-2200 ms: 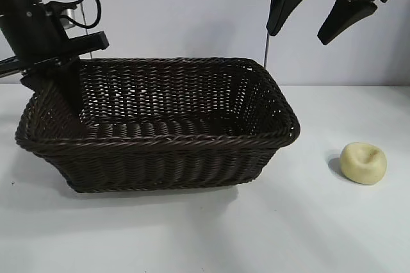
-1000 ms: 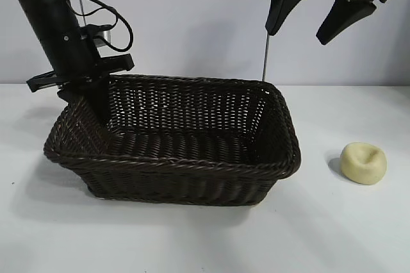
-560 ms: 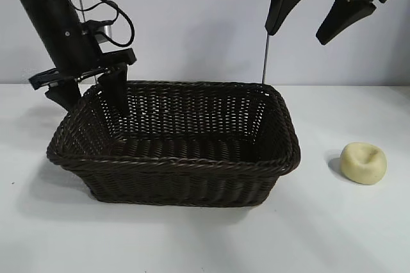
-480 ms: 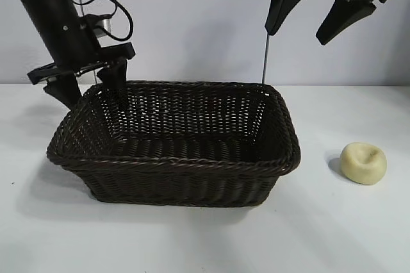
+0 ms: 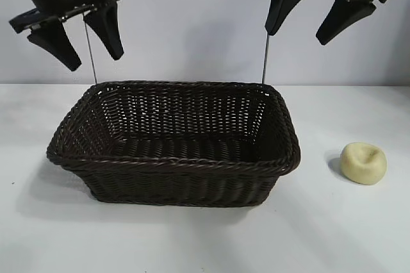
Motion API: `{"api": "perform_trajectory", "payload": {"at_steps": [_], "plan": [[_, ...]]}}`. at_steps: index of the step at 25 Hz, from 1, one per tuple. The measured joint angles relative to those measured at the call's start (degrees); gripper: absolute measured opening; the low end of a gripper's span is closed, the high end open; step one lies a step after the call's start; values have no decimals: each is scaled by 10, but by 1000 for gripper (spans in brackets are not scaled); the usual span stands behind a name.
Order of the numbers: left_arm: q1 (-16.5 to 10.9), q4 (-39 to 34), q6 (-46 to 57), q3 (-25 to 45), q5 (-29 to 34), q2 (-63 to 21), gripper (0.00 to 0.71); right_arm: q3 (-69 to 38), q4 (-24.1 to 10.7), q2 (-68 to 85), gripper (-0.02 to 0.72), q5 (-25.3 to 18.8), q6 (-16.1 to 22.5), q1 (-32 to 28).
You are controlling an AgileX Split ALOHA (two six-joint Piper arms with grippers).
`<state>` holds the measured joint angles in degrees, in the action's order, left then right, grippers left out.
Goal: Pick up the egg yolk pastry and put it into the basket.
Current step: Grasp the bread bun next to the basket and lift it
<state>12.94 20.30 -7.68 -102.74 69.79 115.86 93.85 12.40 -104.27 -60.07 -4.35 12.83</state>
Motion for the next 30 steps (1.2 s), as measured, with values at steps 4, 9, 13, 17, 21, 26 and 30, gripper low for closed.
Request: {"api": "perform_trajectory", "payload": {"at_steps": [4,9,13,17,21,26,30], "plan": [[0,0,0,58,3,-43,531,0,0,0,591,0,0,0],[0,1,1,141,0,-102,531,0,0,0,591,0,0,0],[0,34,17,187,-51,-138,531,0,0,0,591,0,0,0],[0,88,20,208,-92,-140,531,0,0,0,591,0,0,0],[0,106,20,213,-114,-140,531,0,0,0,591,0,0,0],[0,113,20,213,-117,-140,531,0,0,0,591,0,0,0],[0,115,24,213,-128,-140,531,0,0,0,591,0,0,0]]}}
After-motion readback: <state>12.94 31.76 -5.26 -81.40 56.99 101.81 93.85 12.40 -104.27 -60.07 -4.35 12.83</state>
